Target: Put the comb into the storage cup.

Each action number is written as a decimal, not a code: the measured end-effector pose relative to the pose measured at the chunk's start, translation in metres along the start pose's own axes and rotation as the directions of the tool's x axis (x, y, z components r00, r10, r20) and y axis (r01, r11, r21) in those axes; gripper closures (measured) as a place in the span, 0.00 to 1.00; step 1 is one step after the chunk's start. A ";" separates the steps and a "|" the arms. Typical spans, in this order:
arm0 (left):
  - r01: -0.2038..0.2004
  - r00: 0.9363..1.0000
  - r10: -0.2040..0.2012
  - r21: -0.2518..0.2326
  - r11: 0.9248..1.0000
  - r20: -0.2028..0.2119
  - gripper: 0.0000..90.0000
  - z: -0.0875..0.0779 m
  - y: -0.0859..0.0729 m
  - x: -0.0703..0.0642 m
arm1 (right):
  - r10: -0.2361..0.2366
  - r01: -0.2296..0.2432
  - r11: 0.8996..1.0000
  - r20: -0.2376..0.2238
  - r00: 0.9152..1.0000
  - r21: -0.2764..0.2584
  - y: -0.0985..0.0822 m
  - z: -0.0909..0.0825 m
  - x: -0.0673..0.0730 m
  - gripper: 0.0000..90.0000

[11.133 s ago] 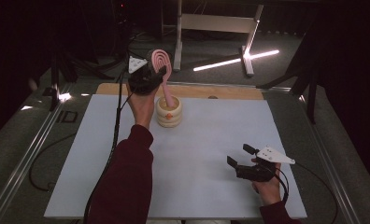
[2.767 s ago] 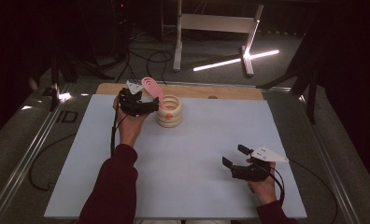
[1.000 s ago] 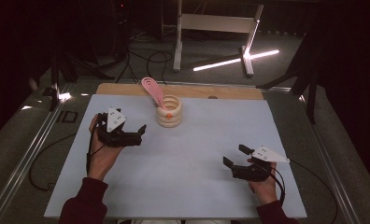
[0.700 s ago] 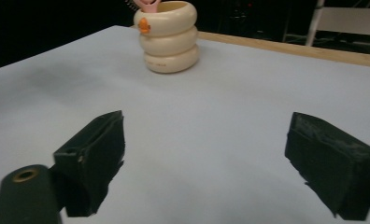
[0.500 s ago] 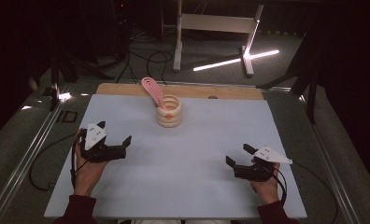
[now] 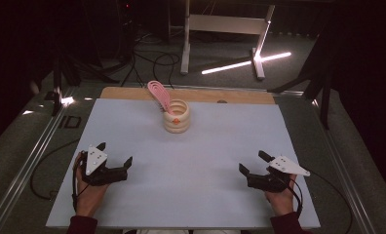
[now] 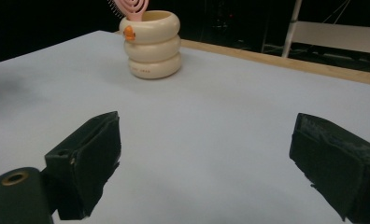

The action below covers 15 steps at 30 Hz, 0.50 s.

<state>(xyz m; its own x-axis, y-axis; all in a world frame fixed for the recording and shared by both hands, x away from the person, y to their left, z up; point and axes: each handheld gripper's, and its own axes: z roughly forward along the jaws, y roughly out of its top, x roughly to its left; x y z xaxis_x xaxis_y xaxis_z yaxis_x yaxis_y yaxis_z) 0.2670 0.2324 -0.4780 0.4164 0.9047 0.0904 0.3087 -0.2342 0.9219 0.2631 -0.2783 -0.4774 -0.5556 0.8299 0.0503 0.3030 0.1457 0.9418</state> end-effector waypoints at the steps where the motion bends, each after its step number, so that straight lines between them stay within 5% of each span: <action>1: 0.005 1.000 -0.005 -0.003 1.000 0.000 0.00 -0.001 -0.002 0.001 | -0.003 0.003 1.000 0.005 1.000 -0.002 0.000 -0.001 0.000 0.10; 15: 0.036 0.999 -0.040 -0.082 0.996 -0.038 0.00 -0.026 -0.016 0.013 | -0.035 0.036 0.999 0.025 0.999 -0.022 -0.010 -0.010 -0.004 0.10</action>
<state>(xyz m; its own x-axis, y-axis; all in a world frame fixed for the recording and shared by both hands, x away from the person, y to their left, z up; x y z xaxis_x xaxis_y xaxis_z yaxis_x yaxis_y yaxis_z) 0.2450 0.2569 -0.4814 0.3714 0.9260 0.0678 0.2524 -0.1710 0.9524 0.2548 -0.2885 -0.4837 -0.5466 0.8373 0.0089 0.2655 0.1632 0.9502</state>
